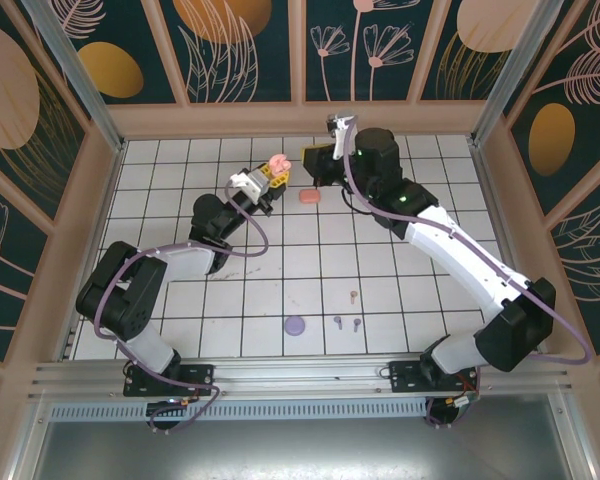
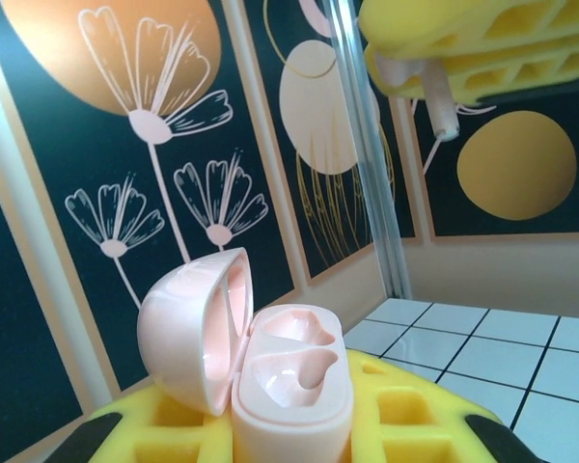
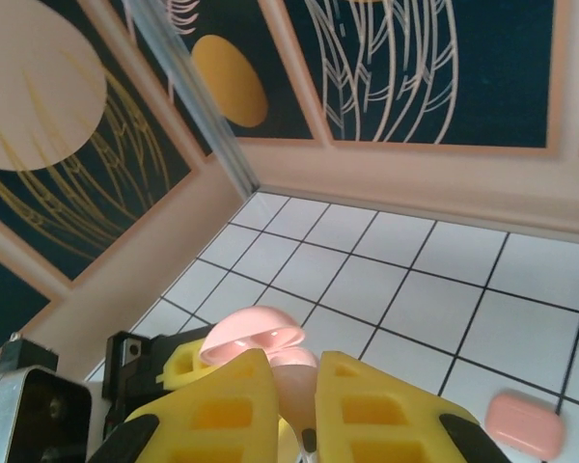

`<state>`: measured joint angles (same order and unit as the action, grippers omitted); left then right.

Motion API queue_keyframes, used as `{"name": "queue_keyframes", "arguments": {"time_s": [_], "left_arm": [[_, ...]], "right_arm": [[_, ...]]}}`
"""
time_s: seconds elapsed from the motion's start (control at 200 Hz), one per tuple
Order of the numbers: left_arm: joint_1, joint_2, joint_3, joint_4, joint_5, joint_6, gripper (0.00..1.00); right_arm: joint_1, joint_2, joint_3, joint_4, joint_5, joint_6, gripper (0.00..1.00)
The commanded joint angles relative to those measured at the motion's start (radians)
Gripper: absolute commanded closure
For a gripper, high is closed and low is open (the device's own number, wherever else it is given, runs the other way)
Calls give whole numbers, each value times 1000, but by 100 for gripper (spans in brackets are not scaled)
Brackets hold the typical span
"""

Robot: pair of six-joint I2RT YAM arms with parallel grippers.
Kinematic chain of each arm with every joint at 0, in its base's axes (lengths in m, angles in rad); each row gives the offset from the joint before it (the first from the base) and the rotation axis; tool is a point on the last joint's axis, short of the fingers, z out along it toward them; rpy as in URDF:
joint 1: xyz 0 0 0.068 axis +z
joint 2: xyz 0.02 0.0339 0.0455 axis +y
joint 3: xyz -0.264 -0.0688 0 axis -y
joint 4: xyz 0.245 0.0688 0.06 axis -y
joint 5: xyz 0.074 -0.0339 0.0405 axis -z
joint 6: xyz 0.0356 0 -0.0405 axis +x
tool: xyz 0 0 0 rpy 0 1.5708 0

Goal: Insert wireless bluetooth earbuds into charging case

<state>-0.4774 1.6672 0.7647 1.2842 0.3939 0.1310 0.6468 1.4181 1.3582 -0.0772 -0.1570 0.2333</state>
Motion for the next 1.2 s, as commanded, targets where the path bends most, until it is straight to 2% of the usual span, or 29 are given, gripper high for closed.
{"name": "queue_keyframes", "arguments": {"time_s": [0.0, 0.365, 1.196], "left_arm": [[-4, 8, 44, -39, 69, 42, 100], [-7, 16, 83, -105, 158, 45, 100], [-8, 3, 87, -94, 172, 9, 100]], "right_arm": [[12, -36, -40, 109, -63, -53, 87], [40, -36, -91, 162, -79, -98, 87], [45, 29, -110, 180, -82, -88, 89]]}}
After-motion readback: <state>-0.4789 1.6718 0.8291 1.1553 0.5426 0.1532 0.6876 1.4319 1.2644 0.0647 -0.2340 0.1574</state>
